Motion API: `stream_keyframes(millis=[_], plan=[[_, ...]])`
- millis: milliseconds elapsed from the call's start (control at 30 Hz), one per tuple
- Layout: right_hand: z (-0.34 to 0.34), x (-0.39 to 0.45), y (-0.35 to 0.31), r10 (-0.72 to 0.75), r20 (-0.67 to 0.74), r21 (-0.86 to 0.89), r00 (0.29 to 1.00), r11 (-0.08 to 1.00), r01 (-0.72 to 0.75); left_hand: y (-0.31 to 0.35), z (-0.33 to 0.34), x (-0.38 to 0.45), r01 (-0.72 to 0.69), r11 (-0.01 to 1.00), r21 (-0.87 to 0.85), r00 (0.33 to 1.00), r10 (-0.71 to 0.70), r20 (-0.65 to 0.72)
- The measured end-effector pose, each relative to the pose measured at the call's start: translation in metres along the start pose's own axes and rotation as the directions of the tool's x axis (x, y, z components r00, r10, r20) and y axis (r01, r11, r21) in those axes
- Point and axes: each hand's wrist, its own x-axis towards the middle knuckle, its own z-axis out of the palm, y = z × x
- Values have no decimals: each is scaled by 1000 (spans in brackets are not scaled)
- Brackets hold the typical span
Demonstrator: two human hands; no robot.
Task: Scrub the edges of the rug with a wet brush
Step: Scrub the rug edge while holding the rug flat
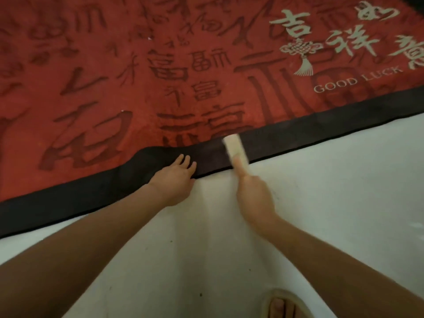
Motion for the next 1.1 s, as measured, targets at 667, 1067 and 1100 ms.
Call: stream_keyframes(millis=[667,1067,1100], plan=[[16,-6,-42,-5,-26,-112,1000,994,3,-50,49,-18,155,909,-388,871,-311,-380],[42,-20,-55,-189,99,-123,977,972,200,-63,41,-7,228,798,-558,947,-315,-64],[44,-21,-51,-247,95,-160,964,952,260,-66,42,-9,239,813,-532,950,-309,-46]])
